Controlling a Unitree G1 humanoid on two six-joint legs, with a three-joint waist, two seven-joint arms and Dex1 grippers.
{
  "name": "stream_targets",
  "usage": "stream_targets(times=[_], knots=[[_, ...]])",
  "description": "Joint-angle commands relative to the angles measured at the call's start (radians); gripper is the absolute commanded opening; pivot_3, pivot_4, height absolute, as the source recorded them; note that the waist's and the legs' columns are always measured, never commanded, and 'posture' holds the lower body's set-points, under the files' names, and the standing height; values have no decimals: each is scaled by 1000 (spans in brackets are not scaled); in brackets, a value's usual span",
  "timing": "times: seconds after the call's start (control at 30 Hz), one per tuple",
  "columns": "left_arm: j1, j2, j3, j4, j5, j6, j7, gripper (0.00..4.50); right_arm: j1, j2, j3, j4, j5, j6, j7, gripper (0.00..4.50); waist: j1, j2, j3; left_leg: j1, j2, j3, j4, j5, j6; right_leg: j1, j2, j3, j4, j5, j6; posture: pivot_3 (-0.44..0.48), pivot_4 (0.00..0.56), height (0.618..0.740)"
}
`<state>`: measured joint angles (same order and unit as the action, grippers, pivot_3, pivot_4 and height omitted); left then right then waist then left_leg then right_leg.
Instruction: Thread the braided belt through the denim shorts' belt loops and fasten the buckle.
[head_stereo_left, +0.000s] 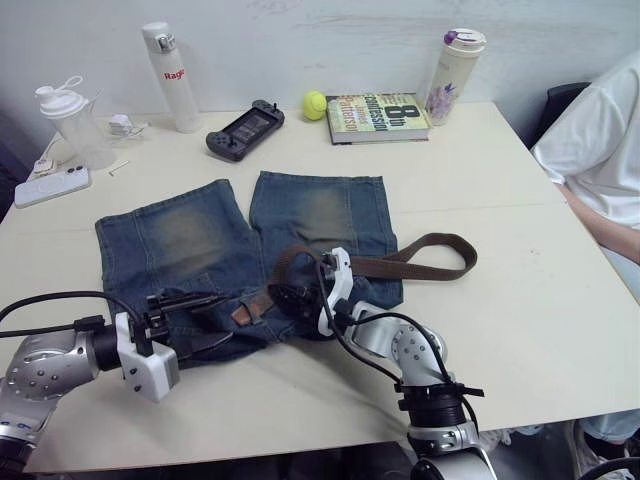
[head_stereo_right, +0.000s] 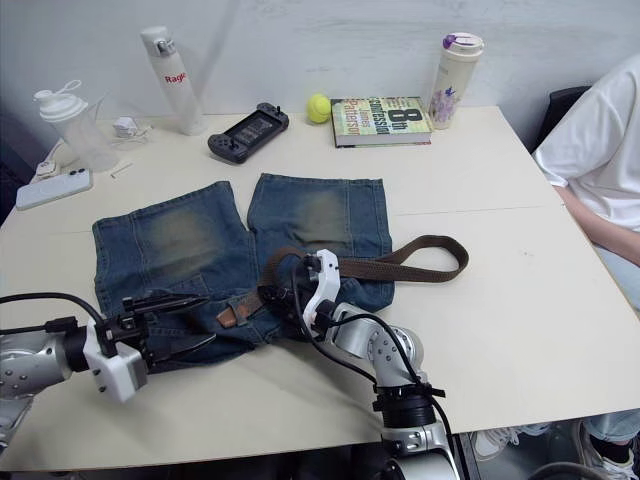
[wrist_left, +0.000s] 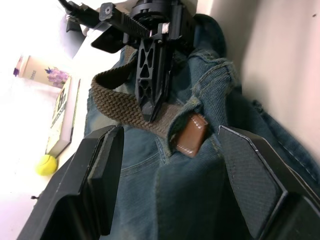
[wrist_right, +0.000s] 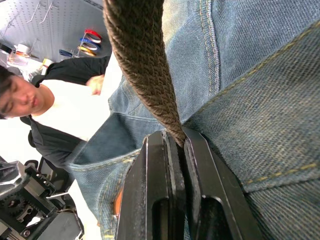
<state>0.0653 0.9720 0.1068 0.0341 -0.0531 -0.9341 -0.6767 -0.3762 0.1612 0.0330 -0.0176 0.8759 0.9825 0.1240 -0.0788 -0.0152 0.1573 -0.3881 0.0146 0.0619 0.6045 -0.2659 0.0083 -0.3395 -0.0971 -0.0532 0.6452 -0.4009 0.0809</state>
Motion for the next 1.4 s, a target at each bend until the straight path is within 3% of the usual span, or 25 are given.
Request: stream_targets(times=[0.03, 0.17, 0.47, 0.97, 1.4], knots=[[-98, -15, 24, -31, -25, 42, 25, 3327, 26, -5, -1, 101, -57, 3, -3, 0, -1, 0, 0, 0, 0, 0, 0, 0, 0, 0, 0, 0, 0, 0, 0, 0, 150, 740], [-121, -33, 6, -10, 58, 6, 28, 3327, 21, 0, -1, 102, -57, 3, -1, 0, -1, -1, -1, 0, 0, 0, 0, 0, 0, 0, 0, 0, 0, 0, -1, 0, 150, 740], [-67, 10, 6, 76, 66, -112, -10, 3327, 18, 5, -22, 100, -49, 10, 0, 0, -4, -2, -1, 1, 0, 1, -3, 1, -1, 0, 0, 0, -1, 0, -1, 0, 150, 740], [-133, -42, -13, 118, 251, -143, 79, 3327, 23, 9, -21, 60, -26, 39, -6, 0, -2, -2, -1, 1, 0, 1, -4, 1, -1, -1, 0, 0, -1, 0, -1, 0, 150, 740], [-152, -62, -43, 98, 260, -147, 118, 3327, 42, 19, -21, 7, -5, 71, -36, 0, -1, -1, 0, 0, 0, 1, -5, 1, -1, -1, 0, 0, -2, 0, -1, 0, 150, 740]])
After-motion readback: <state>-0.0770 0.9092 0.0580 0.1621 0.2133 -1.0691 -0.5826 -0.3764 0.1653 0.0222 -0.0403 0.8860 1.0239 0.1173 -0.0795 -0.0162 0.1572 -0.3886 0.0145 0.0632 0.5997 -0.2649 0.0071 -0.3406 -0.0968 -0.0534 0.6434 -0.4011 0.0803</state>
